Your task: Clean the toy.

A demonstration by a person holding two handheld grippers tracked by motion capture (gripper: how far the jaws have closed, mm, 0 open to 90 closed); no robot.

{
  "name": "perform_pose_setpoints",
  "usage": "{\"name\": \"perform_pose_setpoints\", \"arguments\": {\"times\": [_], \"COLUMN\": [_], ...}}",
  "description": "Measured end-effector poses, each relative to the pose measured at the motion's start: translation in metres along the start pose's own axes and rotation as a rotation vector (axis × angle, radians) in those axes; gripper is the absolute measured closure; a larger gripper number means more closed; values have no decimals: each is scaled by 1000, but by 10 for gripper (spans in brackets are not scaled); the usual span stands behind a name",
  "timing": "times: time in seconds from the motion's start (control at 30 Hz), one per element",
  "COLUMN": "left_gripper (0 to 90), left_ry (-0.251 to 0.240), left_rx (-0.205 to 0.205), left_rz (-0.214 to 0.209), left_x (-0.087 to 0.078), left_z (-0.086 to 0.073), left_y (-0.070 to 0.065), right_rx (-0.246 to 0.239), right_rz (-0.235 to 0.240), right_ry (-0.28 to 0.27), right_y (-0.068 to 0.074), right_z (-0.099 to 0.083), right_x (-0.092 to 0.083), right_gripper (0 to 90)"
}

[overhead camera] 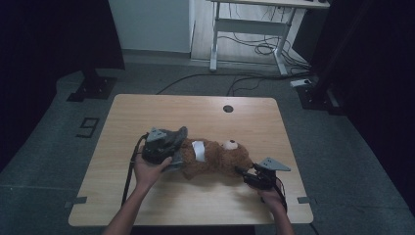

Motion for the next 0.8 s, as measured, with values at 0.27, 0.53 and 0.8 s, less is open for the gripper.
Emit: {"name": "perform_pose_setpoints", "arguments": {"times": [0.27,0.53,0.8], "left_gripper": [786,783,790], "left_ry": [58,148,142], "left_rx": [56,149,113], "left_rz": [-164,-253,-227], "left_x": [35,57,58], "left_z": [26,2,-17], "left_y": [-79,-145,-124], "right_rx": [-2,0,-1], "right_rz": [-4,-3,-10], "right_ry": [-1,8,20], "right_y": [0,-1,0], "right_z": [0,0,-1], "right_x": [0,-1,1], "right_gripper": [482,482,483]}}
Point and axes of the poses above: each handheld gripper's, and its own axes: x roughly forward along the jaws, z roughly out of its top, y roughly to its left, the point moved 8 cm from there along x, roughly forward along the jaws, and after that the axes turned 15 degrees about z, right-handed, at the moved point
